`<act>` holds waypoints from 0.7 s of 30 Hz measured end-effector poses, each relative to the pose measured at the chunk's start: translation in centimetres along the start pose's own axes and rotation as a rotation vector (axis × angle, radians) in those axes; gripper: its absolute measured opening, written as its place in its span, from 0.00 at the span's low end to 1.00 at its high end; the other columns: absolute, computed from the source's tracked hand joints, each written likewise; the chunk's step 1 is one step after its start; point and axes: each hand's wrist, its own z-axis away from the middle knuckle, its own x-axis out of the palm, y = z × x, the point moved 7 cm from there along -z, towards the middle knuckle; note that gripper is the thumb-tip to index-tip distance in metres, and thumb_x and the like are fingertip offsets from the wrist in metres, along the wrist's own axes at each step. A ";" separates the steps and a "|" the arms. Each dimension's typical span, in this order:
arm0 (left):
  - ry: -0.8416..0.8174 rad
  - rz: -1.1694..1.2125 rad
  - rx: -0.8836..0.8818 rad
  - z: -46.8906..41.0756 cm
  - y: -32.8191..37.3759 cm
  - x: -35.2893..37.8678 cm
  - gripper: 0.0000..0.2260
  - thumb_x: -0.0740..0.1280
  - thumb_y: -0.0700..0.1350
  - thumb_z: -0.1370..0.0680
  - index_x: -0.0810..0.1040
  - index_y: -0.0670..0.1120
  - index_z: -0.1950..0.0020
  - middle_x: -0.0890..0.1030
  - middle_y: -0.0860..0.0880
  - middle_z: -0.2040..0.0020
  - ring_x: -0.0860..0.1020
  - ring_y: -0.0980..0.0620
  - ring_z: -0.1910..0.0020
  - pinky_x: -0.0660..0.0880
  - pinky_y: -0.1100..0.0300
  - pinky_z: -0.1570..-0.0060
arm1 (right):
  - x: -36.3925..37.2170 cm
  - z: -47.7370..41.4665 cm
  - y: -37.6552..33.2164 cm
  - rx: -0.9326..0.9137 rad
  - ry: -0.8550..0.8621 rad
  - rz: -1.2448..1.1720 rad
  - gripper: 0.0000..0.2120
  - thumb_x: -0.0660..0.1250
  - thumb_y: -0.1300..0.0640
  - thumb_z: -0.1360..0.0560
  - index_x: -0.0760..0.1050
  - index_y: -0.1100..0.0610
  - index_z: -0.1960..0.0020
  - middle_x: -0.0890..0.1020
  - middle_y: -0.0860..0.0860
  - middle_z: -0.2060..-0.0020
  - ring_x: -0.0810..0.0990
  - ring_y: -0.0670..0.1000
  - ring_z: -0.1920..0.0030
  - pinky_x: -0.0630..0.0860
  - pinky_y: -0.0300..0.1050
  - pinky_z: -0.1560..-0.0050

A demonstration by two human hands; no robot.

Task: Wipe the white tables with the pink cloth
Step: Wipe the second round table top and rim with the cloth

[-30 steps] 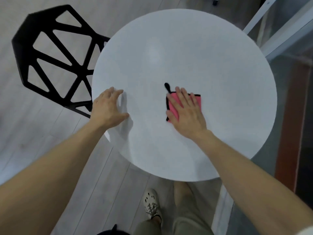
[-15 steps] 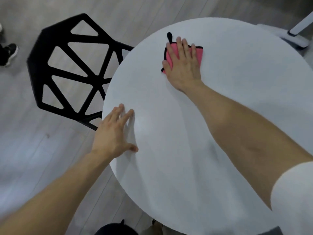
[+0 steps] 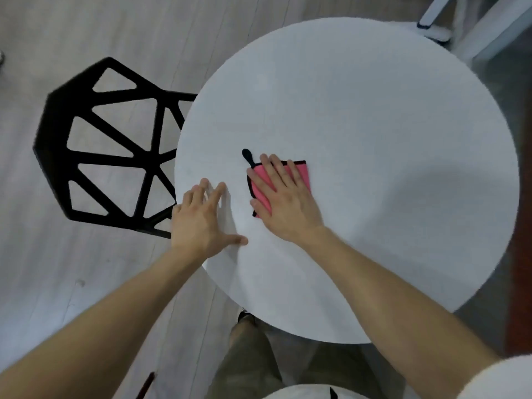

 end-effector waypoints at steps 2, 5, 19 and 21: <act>-0.015 -0.038 0.043 -0.1 -0.1 -0.1 0.59 0.77 0.80 0.42 0.57 0.60 0.19 0.60 0.48 0.18 0.64 0.40 0.21 0.72 0.39 0.29 | -0.1 5.7 1.2 0.105 0.015 0.016 0.31 0.51 0.39 0.11 0.53 0.49 0.12 0.50 0.55 0.12 0.46 0.55 0.12 0.50 0.62 0.14; -0.061 -0.069 0.158 -0.7 -0.9 -0.4 0.57 0.81 0.75 0.42 0.60 0.60 0.21 0.64 0.48 0.21 0.66 0.40 0.24 0.76 0.42 0.33 | -0.4 14.1 4.3 0.338 0.040 0.023 0.32 0.54 0.38 0.12 0.54 0.48 0.12 0.50 0.53 0.12 0.47 0.54 0.12 0.52 0.63 0.15; 0.043 -0.179 0.512 -3.4 -4.5 -1.0 0.50 0.88 0.54 0.36 0.69 0.57 0.18 0.71 0.47 0.26 0.71 0.43 0.29 0.77 0.48 0.47 | 1.2 2.9 -6.9 0.784 0.136 -0.003 0.34 0.47 0.38 0.12 0.50 0.54 0.11 0.49 0.62 0.13 0.46 0.62 0.13 0.47 0.66 0.15; 0.044 -0.176 0.512 -3.3 -4.5 -0.9 0.51 0.88 0.55 0.37 0.69 0.57 0.18 0.72 0.47 0.26 0.71 0.43 0.29 0.77 0.47 0.47 | 2.0 2.7 -10.8 0.613 0.084 -0.034 0.33 0.46 0.38 0.12 0.48 0.52 0.11 0.46 0.60 0.13 0.43 0.60 0.12 0.47 0.64 0.15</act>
